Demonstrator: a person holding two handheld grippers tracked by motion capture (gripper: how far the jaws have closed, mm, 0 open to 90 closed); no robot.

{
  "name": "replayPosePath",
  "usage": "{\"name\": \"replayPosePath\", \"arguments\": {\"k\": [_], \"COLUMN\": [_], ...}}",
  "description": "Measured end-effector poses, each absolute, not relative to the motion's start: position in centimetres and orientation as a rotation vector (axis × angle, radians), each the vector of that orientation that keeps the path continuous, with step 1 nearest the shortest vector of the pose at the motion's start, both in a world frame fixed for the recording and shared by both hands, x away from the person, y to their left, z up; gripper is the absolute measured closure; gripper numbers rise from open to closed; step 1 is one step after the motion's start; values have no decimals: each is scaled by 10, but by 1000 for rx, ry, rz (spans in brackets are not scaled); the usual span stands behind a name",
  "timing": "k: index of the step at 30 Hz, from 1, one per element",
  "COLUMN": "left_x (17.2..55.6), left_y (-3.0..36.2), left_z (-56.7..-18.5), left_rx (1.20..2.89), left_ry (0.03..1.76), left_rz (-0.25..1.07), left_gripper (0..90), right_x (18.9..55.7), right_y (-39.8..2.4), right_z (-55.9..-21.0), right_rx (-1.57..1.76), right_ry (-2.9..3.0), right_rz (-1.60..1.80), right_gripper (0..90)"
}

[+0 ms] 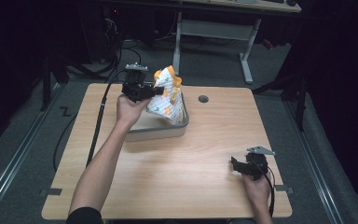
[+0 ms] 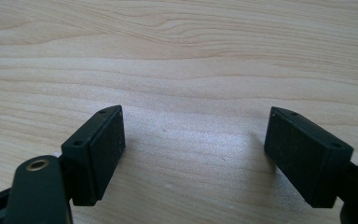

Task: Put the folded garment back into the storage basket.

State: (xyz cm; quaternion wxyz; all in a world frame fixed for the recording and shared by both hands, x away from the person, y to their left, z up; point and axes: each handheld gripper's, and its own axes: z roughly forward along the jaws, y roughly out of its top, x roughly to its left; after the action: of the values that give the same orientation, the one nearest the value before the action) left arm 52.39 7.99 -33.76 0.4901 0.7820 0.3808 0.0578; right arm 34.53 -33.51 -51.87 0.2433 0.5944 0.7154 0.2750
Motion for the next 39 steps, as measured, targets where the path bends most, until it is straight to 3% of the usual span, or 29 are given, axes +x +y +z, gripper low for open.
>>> {"name": "replayPosePath", "arguments": {"k": [39], "left_x": [538], "left_y": [102], "left_z": [-388], "left_rx": [1972], "left_ry": [1076], "left_rz": [157], "left_gripper": [783], "right_x": [345], "right_y": [-335], "right_z": [-519], "right_rx": [1626], "right_ry": [1954], "right_rz": [754], "right_gripper": [206]}}
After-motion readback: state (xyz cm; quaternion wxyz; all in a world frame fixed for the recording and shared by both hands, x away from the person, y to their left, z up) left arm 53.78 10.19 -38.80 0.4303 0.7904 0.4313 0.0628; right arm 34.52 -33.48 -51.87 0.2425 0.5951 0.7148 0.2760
